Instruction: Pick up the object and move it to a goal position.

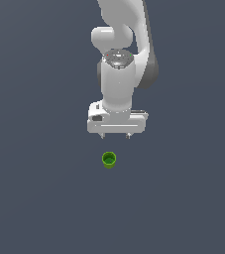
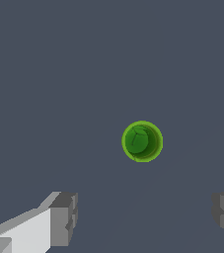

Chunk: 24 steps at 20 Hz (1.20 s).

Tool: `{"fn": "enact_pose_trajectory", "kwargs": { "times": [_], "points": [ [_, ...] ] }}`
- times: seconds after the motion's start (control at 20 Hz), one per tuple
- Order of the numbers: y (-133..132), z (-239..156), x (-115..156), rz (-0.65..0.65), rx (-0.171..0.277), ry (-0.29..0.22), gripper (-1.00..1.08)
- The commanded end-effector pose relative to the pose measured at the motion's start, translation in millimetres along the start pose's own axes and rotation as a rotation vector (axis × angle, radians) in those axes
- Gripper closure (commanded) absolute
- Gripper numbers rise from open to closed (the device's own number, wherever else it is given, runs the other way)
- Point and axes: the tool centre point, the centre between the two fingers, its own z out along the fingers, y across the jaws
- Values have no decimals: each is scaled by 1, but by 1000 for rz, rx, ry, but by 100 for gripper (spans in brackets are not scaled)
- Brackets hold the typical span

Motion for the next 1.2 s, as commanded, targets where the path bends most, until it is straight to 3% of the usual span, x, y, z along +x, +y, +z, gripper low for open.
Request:
{"fn": "enact_pose_trajectory", "kwargs": {
  "times": [0.0,0.5,1.15],
  "points": [
    [0,0,0,0,0,0,-92],
    [-39,-2,-4,-41,33,2,-92],
    [-33,5,-1,-114,28,-2,-92]
  ]
}}
